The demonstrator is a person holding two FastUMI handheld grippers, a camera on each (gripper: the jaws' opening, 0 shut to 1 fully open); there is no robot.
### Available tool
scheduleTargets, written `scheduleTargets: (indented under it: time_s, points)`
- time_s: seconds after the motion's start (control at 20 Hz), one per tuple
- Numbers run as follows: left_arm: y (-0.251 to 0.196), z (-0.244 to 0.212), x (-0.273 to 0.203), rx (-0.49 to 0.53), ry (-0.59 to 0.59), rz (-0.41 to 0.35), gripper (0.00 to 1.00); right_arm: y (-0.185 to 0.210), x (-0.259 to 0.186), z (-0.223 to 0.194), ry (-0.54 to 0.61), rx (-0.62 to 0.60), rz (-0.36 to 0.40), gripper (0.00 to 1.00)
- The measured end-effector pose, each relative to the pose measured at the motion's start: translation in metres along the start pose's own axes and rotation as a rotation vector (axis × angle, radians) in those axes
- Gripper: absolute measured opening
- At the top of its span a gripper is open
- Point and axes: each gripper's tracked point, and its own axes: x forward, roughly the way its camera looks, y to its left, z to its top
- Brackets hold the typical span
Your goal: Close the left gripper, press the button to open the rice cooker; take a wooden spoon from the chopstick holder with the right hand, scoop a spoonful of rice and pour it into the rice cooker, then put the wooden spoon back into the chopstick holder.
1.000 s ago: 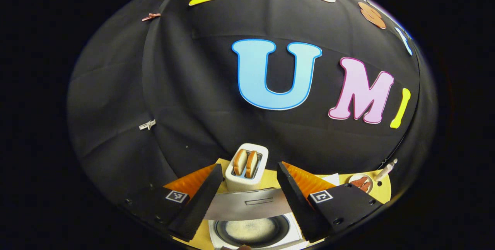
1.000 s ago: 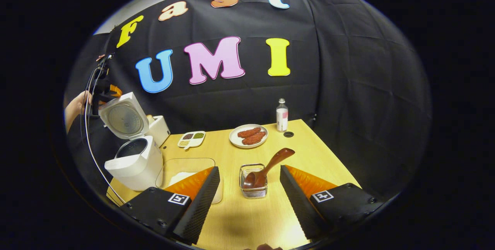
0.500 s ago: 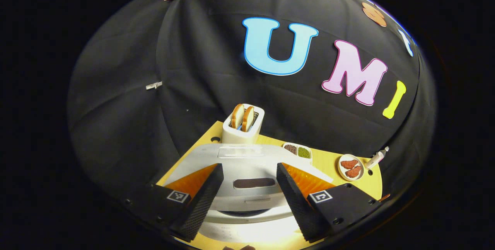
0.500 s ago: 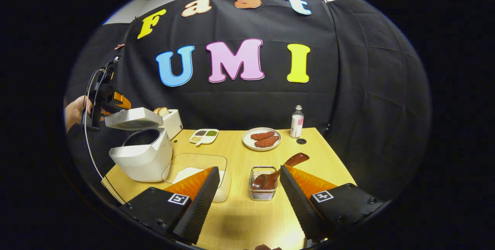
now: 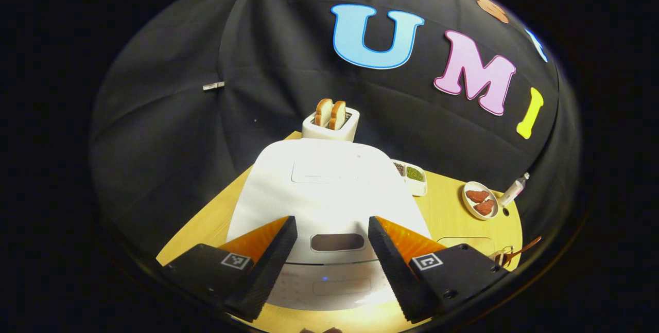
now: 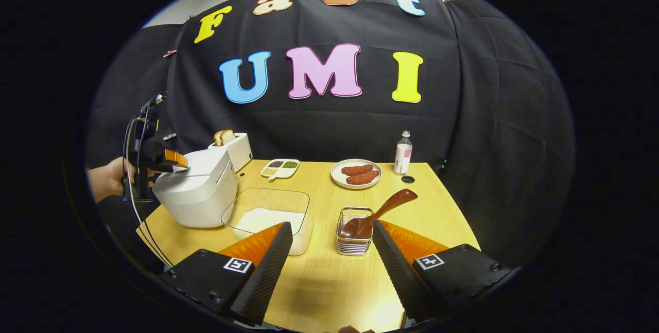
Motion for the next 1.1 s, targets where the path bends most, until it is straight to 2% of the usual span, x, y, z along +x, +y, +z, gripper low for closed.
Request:
scheduleTargets:
  time_s: [0.1,0.15,0.35,0.5,0.65,0.9,1.1]
  points:
    - [0.001,-0.007,0.002,0.126,-0.004,0.024,0.99,-0.003,-0.001,-0.006,0.010,0.001,0.000,0.99]
    - [-0.002,-0.008,0.002,0.141,-0.014,0.018,0.99,-0.003,-0.002,-0.010,0.016,0.006,0.001,0.99]
    - [-0.008,-0.005,0.002,0.119,-0.034,0.015,0.98,-0.003,0.002,-0.013,0.023,0.016,0.011,0.99]
    - [-0.015,-0.003,-0.014,0.114,-0.046,-0.029,0.99,0.002,0.006,-0.001,-0.002,0.015,0.018,0.99]
    - [-0.027,0.025,-0.052,0.148,-0.180,-0.056,0.96,0.006,0.014,0.025,-0.057,0.008,0.014,0.99]
    - [-0.044,0.079,-0.148,0.213,-0.390,-0.097,0.95,0.016,0.020,0.086,-0.185,-0.005,-0.003,0.99]
    - [-0.066,0.077,-0.213,0.192,-0.452,-0.186,0.95,0.027,0.000,0.127,-0.298,-0.017,-0.026,0.99]
